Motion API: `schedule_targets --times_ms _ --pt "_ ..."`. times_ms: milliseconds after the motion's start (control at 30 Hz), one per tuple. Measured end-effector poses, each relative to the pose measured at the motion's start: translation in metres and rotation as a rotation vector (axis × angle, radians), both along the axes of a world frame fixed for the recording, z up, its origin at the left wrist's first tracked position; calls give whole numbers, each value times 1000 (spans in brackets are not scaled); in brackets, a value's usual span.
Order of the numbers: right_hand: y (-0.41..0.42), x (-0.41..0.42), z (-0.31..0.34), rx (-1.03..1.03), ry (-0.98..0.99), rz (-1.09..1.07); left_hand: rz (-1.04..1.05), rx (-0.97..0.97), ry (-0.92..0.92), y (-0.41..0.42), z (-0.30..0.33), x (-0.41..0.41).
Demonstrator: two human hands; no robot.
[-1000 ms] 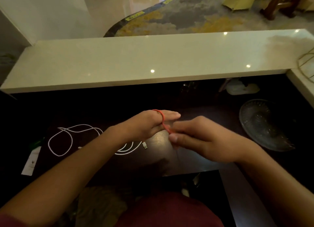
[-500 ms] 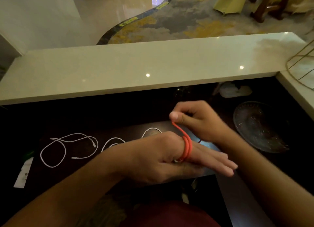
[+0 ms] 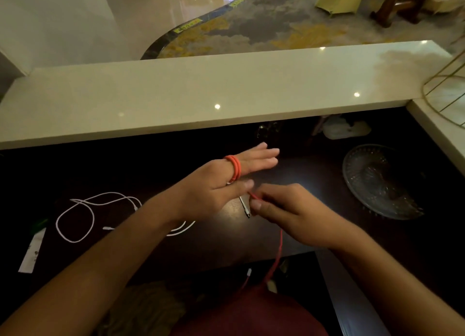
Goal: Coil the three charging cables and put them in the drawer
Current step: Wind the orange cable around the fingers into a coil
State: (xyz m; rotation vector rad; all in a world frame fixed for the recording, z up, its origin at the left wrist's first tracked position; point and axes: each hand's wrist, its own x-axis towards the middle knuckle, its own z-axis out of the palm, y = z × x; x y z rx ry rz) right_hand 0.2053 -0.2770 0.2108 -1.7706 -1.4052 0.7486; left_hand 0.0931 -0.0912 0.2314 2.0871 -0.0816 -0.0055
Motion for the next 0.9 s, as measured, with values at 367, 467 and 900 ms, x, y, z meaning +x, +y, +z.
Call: schedule_targets --times_ms 367,467,900 --pt "2 28 66 15 -66 156 -38 185 251 -14 -2 -1" --pt "16 31 72 117 76 150 -134 179 196 -20 0 -4" --pt "44 3 12 90 501 -71 -203 -514 -73 -19 38 -9"
